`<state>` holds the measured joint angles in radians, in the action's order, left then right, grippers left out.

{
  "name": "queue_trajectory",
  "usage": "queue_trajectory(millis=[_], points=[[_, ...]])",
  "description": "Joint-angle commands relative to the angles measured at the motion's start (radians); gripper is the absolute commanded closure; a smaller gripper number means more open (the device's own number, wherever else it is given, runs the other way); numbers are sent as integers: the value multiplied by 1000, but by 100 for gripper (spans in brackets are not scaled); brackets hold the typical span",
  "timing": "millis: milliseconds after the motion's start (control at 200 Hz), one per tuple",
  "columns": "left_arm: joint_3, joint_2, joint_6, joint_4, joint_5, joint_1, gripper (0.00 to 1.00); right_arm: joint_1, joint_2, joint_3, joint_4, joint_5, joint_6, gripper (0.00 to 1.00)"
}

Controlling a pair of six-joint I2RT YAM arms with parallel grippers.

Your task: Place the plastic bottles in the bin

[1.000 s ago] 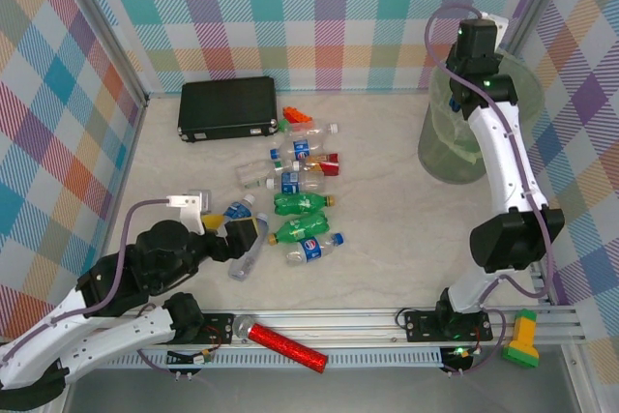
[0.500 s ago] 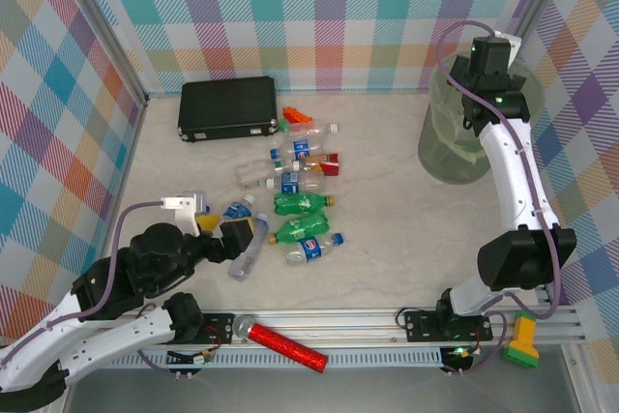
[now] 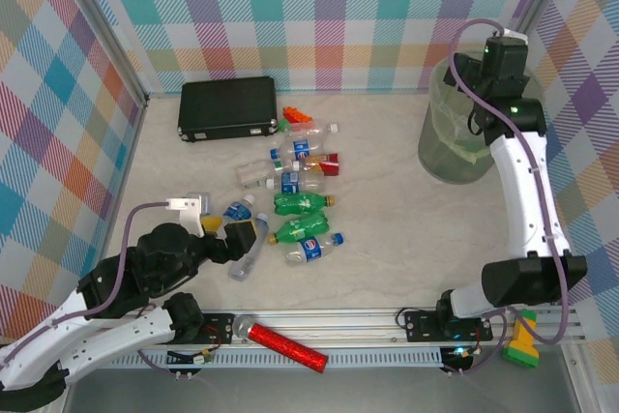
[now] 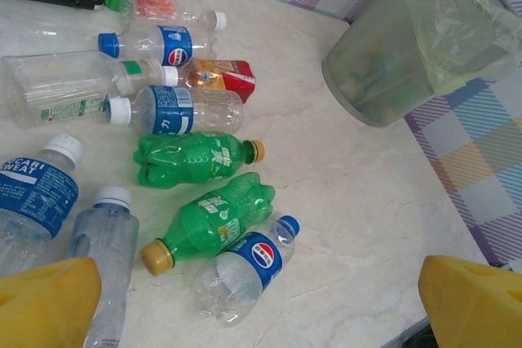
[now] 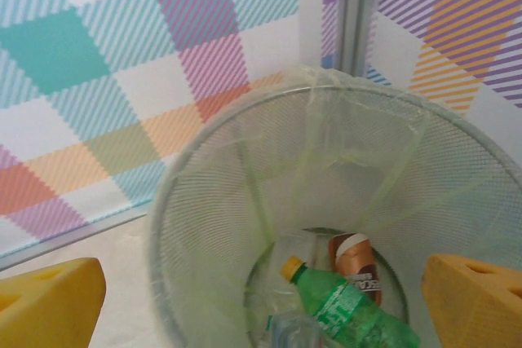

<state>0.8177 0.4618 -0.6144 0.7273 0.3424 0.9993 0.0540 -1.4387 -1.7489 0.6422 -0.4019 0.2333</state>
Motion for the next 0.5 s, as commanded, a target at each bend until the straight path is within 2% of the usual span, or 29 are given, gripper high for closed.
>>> queue_trajectory(millis=[0, 120, 345, 500], points=[[-15, 25, -6, -28, 5, 9, 1, 25, 47, -12, 58, 116, 60, 1], [-22, 63, -11, -43, -7, 9, 0, 83, 107, 71, 57, 173, 88, 1], [-47, 154, -21, -63, -17, 9, 1, 258, 248, 345, -19, 187, 90, 1], [-78, 220, -35, -72, -34, 9, 0, 331, 318, 532, -87, 280, 138, 1]])
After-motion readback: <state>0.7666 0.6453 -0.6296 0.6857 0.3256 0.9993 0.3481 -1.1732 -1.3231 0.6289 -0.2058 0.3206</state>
